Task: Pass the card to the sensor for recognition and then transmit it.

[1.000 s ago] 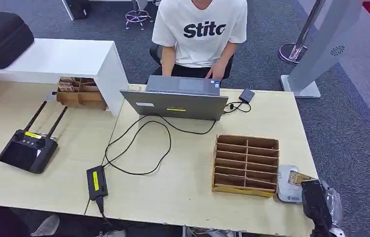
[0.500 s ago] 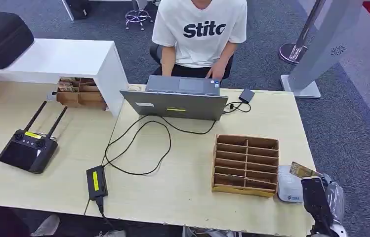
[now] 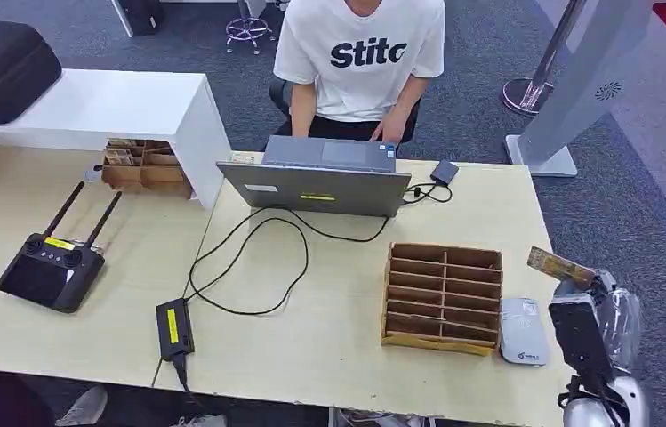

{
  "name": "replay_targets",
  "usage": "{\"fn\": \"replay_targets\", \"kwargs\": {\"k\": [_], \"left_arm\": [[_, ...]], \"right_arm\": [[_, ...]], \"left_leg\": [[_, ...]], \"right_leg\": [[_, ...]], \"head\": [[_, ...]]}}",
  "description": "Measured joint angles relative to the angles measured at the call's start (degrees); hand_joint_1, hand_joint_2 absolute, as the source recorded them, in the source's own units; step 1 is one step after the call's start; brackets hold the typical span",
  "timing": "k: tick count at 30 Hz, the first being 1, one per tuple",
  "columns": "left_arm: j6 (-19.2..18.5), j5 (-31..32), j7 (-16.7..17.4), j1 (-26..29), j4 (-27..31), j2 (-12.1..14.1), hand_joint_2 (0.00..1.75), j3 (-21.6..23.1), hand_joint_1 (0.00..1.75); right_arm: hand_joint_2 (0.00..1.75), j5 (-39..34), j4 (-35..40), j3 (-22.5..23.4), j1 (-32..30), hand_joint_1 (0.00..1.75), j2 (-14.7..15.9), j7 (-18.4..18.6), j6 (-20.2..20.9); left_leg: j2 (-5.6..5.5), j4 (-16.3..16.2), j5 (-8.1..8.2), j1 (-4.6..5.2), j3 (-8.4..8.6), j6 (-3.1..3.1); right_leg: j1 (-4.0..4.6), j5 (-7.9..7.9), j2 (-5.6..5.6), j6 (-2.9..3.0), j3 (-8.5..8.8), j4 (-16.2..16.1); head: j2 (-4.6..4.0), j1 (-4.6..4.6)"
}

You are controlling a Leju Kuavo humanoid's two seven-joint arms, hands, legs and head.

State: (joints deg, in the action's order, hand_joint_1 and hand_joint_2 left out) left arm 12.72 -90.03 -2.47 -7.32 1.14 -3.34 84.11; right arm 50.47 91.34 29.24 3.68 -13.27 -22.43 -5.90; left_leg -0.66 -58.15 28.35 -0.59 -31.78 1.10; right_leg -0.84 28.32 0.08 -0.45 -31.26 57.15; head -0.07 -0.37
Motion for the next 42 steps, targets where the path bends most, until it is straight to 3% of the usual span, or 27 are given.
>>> {"fn": "replay_targets", "kwargs": {"k": [9, 18, 24, 33, 42], "left_arm": [[-1.3, 0.6, 0.0, -0.1, 0.0, 0.4, 1.75, 0.2, 0.00], [-2.7, 2.4, 0.3, -0.4, 0.0, 1.0, 1.75, 2.6, 0.00], [-3.2, 4.1, 0.4, -0.6, 0.1, 1.5, 1.75, 3.4, 0.00], [-3.8, 5.8, 1.1, -0.7, 0.4, 2.2, 1.75, 3.4, 0.00], [-3.9, 6.4, 1.2, -0.7, 0.6, 2.3, 1.75, 3.4, 0.00]], "right_arm": [[1.75, 3.3, 1.2, -9.8, 5.9, 1.75, 0.8, 3.3, 0.7], [1.75, 10.0, -11.0, -16.8, 19.9, 1.75, 4.4, 8.8, -0.2], [1.75, 13.9, -24.2, -17.7, 30.9, 1.75, 6.3, 12.2, -1.3], [1.75, 20.3, -40.1, -17.9, 41.0, 1.75, 8.8, 17.2, -2.6], [1.75, 23.8, -49.8, -17.3, 48.0, 1.75, 10.9, 19.5, -3.1]], "left_leg": [[0.03, 0.0, -0.02, -0.01, 0.01, 0.01], [0.04, 0.0, -0.06, 0.00, 0.01, -0.01], [0.00, -0.1, -0.14, -0.01, 0.00, -0.02], [0.02, -0.1, -0.14, 0.00, 0.00, -0.02], [0.02, -0.1, -0.14, 0.00, 0.00, -0.02]], "right_leg": [[0.01, -0.01, -0.04, 0.00, 0.02, 0.0], [0.00, -0.13, -0.07, -0.05, 0.02, 0.1], [0.00, -0.16, -0.02, -0.04, -0.01, 0.1], [0.00, -0.17, -0.04, -0.04, -0.02, 0.1], [0.00, -0.17, -0.05, -0.04, -0.03, 0.1]], "head": [[0.00, 0.00], [0.00, 0.00], [0.00, 0.00], [0.00, 0.02], [0.00, 0.02]]}}
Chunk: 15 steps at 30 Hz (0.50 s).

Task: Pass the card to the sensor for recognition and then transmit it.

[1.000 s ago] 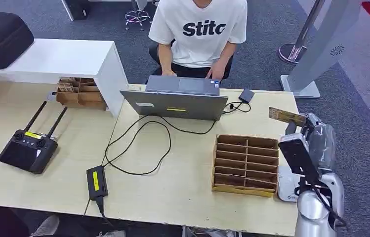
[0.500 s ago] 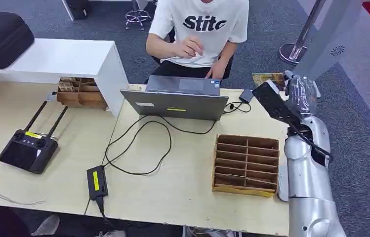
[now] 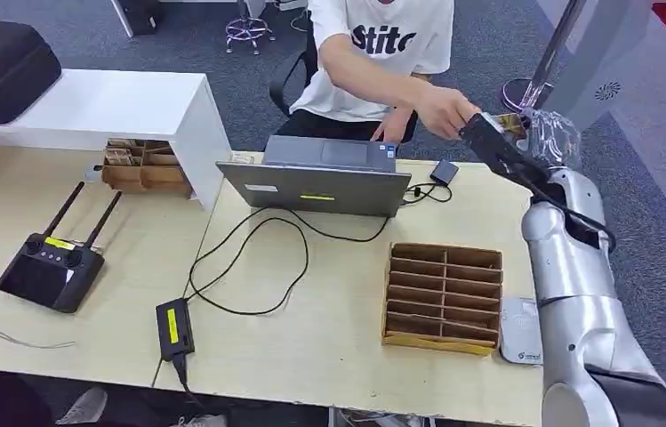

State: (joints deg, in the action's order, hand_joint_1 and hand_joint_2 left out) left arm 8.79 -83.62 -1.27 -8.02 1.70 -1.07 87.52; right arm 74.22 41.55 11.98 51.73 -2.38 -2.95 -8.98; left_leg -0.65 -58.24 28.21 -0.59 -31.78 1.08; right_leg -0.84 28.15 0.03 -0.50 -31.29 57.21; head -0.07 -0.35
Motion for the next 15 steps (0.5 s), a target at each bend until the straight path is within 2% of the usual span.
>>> {"fn": "replay_targets", "kwargs": {"k": [9, 10, 11, 12, 15], "left_arm": [[0.1, 0.0, 0.1, -0.1, 0.0, 0.0, 1.75, 0.0, 0.00], [0.1, 0.0, 0.1, -0.1, 0.0, 0.0, 1.75, 0.0, 0.00], [0.1, -0.1, 0.1, -0.1, 0.0, 0.0, 1.75, 0.0, 0.00], [0.2, -0.2, 0.2, -0.1, 0.0, 0.0, 1.75, 0.0, 0.00], [0.2, -0.7, 0.3, -0.1, 0.0, -0.1, 1.75, 0.0, 0.00]], "right_arm": [[1.75, 1.0, -2.0, 0.4, 1.9, 1.75, -0.1, -1.1, 0.8], [1.75, 1.0, -2.0, 0.5, 2.0, 1.48, -0.1, -1.4, 0.9], [1.75, 1.0, -1.9, 0.5, 2.0, 0.21, -0.2, -1.5, 0.9], [1.75, 0.8, -1.9, 0.6, 2.0, 0.02, -0.3, -1.9, 1.1], [1.75, 0.1, -1.4, 0.9, 1.9, 0.00, -1.0, -3.6, 1.3]], "left_leg": [[-0.04, 0.0, 0.00, -0.01, -0.04, 0.00], [-0.06, 0.0, 0.00, -0.01, -0.04, 0.00], [-0.09, 0.0, 0.00, -0.01, -0.06, 0.00], [-0.11, 0.0, 0.00, -0.01, -0.07, 0.00], [-0.07, 0.0, 0.00, -0.01, -0.08, 0.00]], "right_leg": [[0.01, 0.00, 0.05, 0.00, -0.01, 0.0], [0.01, 0.00, 0.07, 0.00, 0.00, 0.0], [0.01, 0.01, 0.11, 0.00, 0.00, 0.0], [0.01, 0.01, 0.13, 0.00, 0.00, 0.0], [0.01, 0.00, 0.09, 0.00, 0.00, 0.0]], "head": [[0.00, -0.02], [0.00, -0.02], [0.00, 0.00], [0.00, 0.00], [0.00, 0.00]]}}
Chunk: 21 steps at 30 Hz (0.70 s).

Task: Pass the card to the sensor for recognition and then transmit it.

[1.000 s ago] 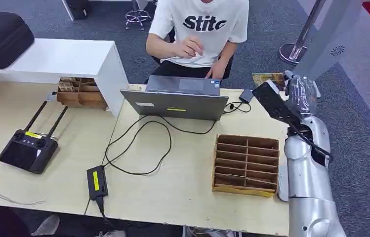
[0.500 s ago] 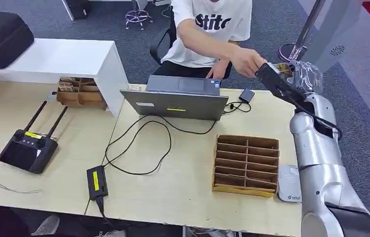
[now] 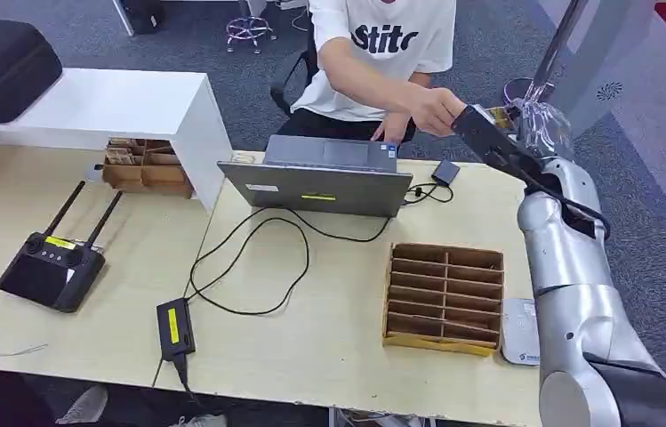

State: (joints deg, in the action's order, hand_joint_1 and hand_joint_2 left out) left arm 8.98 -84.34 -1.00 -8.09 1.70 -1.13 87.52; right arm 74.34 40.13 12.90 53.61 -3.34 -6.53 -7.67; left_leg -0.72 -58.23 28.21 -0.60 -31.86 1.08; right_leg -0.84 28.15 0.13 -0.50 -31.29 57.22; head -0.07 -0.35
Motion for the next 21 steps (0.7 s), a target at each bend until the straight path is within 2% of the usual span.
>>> {"fn": "replay_targets", "kwargs": {"k": [5, 8, 11, 21], "left_arm": [[0.0, -0.9, 0.1, 0.0, 0.0, 0.0, 1.75, 0.0, 0.00], [0.1, -1.8, 0.1, 0.0, 0.0, -0.1, 1.75, 0.0, 0.00], [0.2, -2.3, 0.1, 0.0, 0.0, -0.2, 1.75, 0.0, 0.00], [1.5, -5.4, 0.0, 0.1, 0.0, -0.9, 1.75, 0.0, 0.00]], "right_arm": [[1.75, -2.8, 3.6, 0.3, -1.3, 0.00, -1.5, -2.8, 0.9], [1.75, -4.9, 7.6, 0.3, -3.5, 0.00, -2.5, -4.9, 2.1], [1.75, -6.6, 13.2, 0.0, -6.1, 0.00, -3.5, -5.5, 3.5], [1.75, -14.1, 29.0, -3.0, -16.1, 0.00, -3.0, -7.7, 6.5]], "left_leg": [[0.06, 0.0, 0.00, 0.01, 0.03, 0.00], [-0.01, 0.0, 0.00, -0.02, 0.02, 0.00], [0.01, 0.0, 0.00, -0.02, 0.03, 0.00], [0.03, 0.0, 0.01, -0.01, 0.02, 0.00]], "right_leg": [[0.00, -0.01, -0.08, 0.00, -0.02, 0.0], [0.01, 0.00, 0.01, 0.00, -0.01, 0.0], [0.02, 0.00, -0.02, 0.00, -0.01, 0.0], [0.01, 0.00, -0.03, 0.00, -0.02, 0.0]], "head": [[0.00, 0.00], [0.00, -0.02], [0.00, 0.00], [0.00, -0.02]]}}
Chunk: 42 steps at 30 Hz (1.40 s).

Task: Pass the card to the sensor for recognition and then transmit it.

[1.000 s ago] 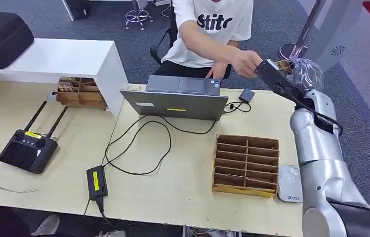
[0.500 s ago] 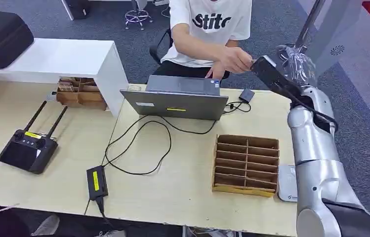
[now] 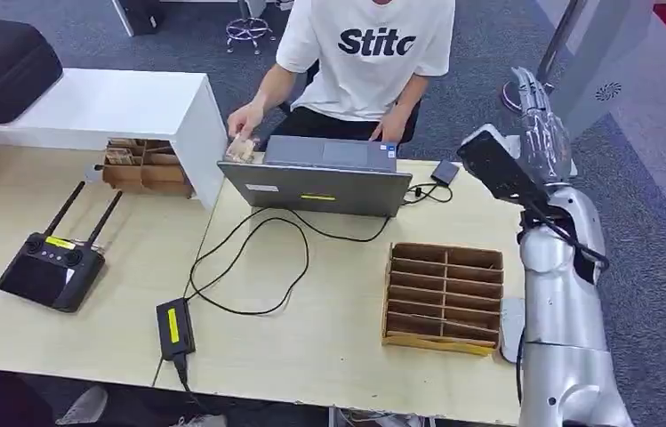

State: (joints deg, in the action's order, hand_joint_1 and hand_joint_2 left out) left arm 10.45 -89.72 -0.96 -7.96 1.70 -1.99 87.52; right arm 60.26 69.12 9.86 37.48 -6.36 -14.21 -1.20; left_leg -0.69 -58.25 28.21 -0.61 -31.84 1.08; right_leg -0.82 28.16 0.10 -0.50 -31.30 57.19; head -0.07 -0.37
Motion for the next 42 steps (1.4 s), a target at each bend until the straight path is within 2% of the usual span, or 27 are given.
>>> {"fn": "replay_targets", "kwargs": {"k": [3, 9, 13, 15, 16, 30, 35, 42], "left_arm": [[0.4, -0.2, 0.0, 0.0, 0.0, -0.2, 1.75, 0.0, 0.00], [1.0, -0.3, -0.4, 0.2, 0.0, -0.6, 1.75, -0.5, 0.00], [1.1, -0.3, -0.4, 0.2, 0.0, -0.6, 1.75, -0.6, 0.00], [1.4, -0.3, -0.5, 0.6, 0.0, -0.8, 1.75, -1.8, 0.00], [1.5, -0.3, -0.5, 0.6, 0.0, -0.8, 1.75, -2.0, 0.00], [2.0, -0.3, -0.6, 0.8, -0.2, -1.1, 1.75, -4.1, 0.00], [2.1, -0.3, -0.6, 0.8, -0.3, -1.4, 1.75, -5.2, 0.00], [2.2, -0.3, -1.0, 0.9, -0.5, -1.6, 1.75, -6.3, 0.00]], "right_arm": [[1.75, -1.0, 3.7, -1.4, -4.1, 0.00, 1.4, -0.5, -0.5], [1.75, -2.7, 10.1, -2.2, -13.5, 0.00, 5.1, -1.5, -4.2], [1.75, -3.1, 10.9, -2.1, -14.8, 0.00, 5.5, -1.7, -4.5], [1.75, -5.3, 16.1, -0.2, -22.9, 0.00, 7.0, -3.1, -4.9], [1.75, -5.6, 16.9, 0.4, -24.3, 0.00, 7.1, -3.3, -4.9], [1.75, -8.4, 23.8, 7.4, -36.1, 0.00, 7.5, -4.6, -4.5], [1.75, -14.4, 26.4, 8.3, -39.3, 0.00, 7.0, -6.3, 0.6], [1.75, -16.4, 27.7, 8.9, -43.6, 0.00, 6.1, -7.4, 2.0]], "left_leg": [[-0.03, 0.0, 0.00, 0.00, 0.01, 0.00], [-0.04, 0.0, 0.02, 0.01, 0.00, -0.02], [-0.06, 0.0, 0.02, 0.01, -0.01, -0.03], [-0.05, 0.0, 0.07, 0.01, -0.03, -0.08], [-0.06, 0.0, 0.07, 0.01, -0.04, -0.08], [-0.05, 0.0, 0.06, 0.02, -0.04, -0.09], [-0.05, 0.0, 0.07, 0.02, -0.04, -0.09], [-0.05, 0.0, 0.07, 0.02, -0.04, -0.09]], "right_leg": [[0.00, 0.00, 0.03, 0.00, 0.01, 0.0], [-0.01, 0.00, 0.04, -0.01, 0.01, 0.0], [-0.01, 0.01, 0.06, -0.01, 0.01, 0.0], [-0.01, 0.02, 0.05, -0.01, -0.01, 0.0], [-0.01, 0.02, 0.06, -0.02, -0.02, 0.0], [-0.02, 0.02, 0.05, -0.02, 0.00, 0.0], [-0.02, 0.03, 0.05, -0.02, -0.01, 0.0], [-0.02, 0.03, 0.05, -0.02, 0.00, 0.0]], "head": [[0.00, 0.00], [0.00, 0.02], [0.00, 0.00], [0.00, 0.00], [0.00, 0.02], [0.00, 0.00], [0.00, 0.00], [0.00, 0.00]]}}
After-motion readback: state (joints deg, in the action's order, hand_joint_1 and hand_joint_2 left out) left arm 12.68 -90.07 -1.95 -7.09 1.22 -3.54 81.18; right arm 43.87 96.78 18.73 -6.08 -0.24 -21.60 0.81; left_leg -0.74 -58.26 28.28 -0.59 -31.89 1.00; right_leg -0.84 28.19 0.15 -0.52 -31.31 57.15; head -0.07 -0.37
